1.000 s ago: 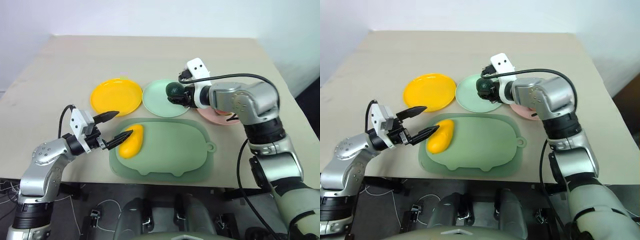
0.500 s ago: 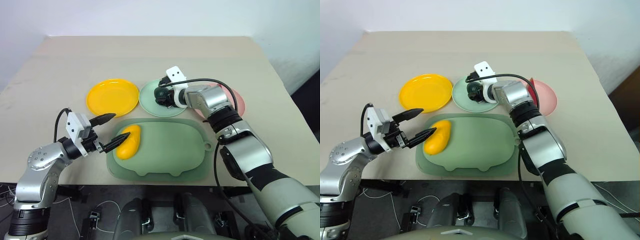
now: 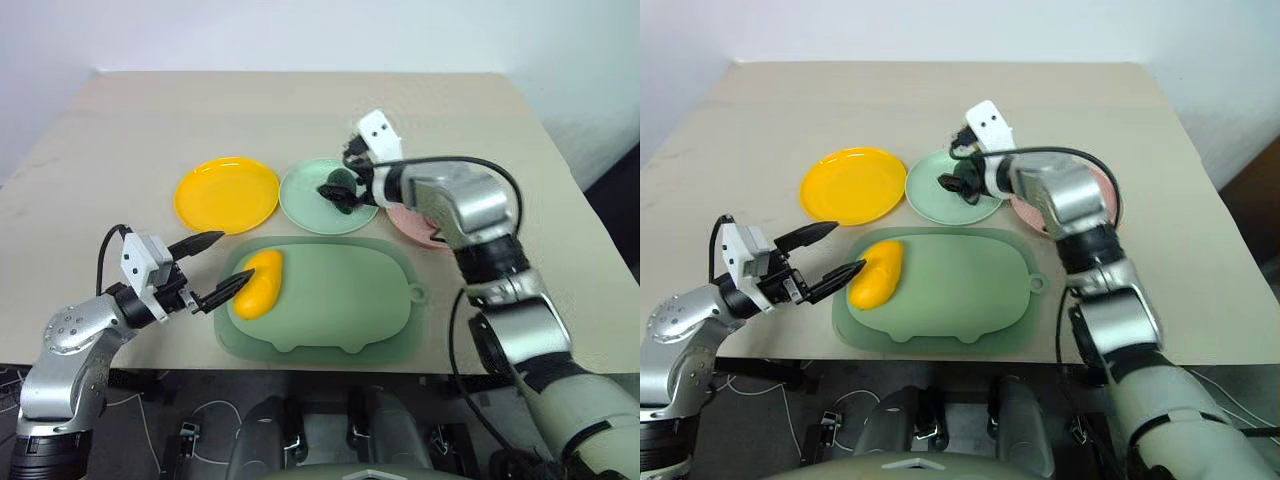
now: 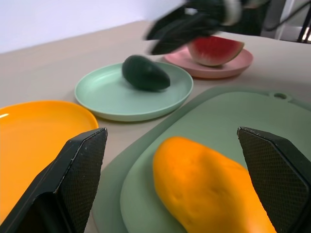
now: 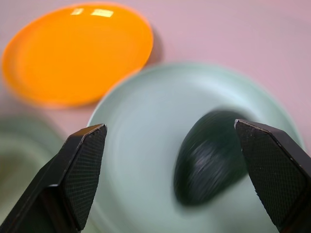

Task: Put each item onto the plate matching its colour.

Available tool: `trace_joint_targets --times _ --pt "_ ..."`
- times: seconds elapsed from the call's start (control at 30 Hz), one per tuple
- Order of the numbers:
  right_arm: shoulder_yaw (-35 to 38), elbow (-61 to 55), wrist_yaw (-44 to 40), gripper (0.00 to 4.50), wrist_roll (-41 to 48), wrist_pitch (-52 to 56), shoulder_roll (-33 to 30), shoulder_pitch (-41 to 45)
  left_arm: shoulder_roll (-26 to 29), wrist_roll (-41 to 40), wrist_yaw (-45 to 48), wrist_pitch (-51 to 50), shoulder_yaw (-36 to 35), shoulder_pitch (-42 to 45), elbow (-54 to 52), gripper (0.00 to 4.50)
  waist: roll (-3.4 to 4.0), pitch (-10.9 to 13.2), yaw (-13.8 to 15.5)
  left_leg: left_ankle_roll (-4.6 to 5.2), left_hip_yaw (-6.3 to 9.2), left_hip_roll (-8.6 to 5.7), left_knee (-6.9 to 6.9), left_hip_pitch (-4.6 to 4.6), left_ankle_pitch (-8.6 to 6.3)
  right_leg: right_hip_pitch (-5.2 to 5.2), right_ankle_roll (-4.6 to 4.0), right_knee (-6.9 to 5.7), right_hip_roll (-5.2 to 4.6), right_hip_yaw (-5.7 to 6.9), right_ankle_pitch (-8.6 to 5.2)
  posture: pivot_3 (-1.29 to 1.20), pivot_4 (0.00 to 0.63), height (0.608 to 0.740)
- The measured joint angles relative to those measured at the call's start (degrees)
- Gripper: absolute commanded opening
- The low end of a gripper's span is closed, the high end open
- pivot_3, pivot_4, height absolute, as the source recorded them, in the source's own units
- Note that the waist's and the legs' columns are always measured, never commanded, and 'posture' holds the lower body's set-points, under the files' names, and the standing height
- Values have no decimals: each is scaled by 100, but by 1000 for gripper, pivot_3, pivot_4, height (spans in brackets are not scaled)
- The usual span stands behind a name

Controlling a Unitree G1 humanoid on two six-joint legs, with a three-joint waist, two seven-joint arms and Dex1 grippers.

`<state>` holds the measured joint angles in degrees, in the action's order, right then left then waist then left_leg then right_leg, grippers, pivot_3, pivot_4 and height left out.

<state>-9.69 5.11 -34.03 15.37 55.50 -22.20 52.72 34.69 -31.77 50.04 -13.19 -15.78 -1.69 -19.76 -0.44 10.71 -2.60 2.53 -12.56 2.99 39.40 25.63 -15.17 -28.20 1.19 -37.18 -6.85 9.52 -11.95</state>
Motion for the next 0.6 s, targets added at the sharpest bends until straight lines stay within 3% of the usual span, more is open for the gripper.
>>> trace_joint_targets --times 0.3,0.6 --pt "1026 -2499 -437 4477 1096 153 -464 -1469 -6 -152 -426 -194 -180 -511 -607 4500 -3 -1 24 -2 2 0 -7 -11 1 12 -1 9 2 1 -1 0 150 696" --pt "1575 -2915 -897 4477 1776 -846 -385 -2897 -37 -260 -979 -516 -297 -594 -882 4500 -4 -1 57 1 8 -2 -8 -19 -1 29 -1 22 4 5 -2 0 150 696"
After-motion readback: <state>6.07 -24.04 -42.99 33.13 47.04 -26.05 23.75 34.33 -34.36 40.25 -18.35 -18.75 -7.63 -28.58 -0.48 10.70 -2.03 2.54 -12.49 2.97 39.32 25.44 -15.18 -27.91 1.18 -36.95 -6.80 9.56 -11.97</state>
